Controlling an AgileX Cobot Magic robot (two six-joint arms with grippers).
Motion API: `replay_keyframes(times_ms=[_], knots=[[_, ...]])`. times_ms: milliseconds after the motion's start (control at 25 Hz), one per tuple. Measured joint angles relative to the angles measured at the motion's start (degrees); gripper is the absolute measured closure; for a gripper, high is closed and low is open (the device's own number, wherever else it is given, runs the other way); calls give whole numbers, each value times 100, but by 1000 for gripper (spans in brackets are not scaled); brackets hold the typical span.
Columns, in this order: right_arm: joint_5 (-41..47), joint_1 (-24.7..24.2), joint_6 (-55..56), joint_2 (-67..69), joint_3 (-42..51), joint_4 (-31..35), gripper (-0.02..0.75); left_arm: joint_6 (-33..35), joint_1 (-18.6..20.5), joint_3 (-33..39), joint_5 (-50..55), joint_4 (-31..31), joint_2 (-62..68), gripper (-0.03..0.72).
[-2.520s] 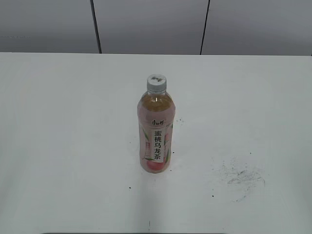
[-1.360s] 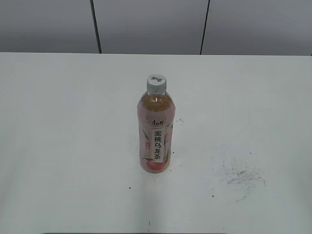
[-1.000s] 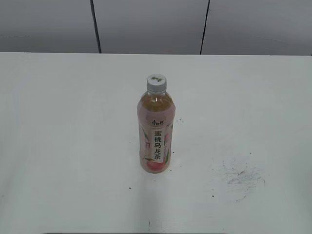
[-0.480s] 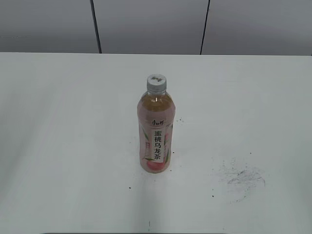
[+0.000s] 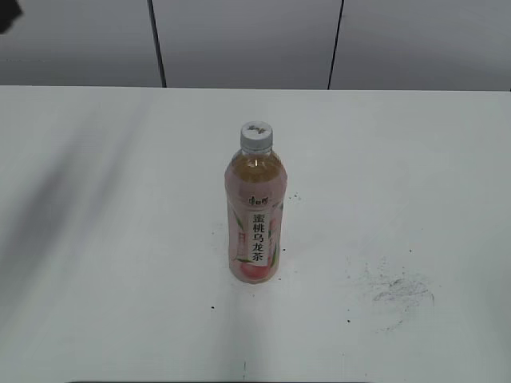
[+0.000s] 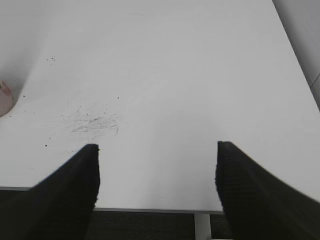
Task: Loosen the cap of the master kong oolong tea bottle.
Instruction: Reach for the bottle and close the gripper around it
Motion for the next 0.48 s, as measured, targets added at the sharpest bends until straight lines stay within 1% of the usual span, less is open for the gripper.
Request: replay_keyframes(times_ms=[80,200,360,480], knots=[[0,0,0,0,0,0,194,0,-173,0,-550,117,657,189],[0,0,0,0,0,0,194,-197,-304,0,-830,255,1281,189],[0,0,0,0,0,0,194,-649,-322,227,-1138,699,1489,189],[0,0,0,0,0,0,194,-950,-326,714,-1767,961,1489,173]])
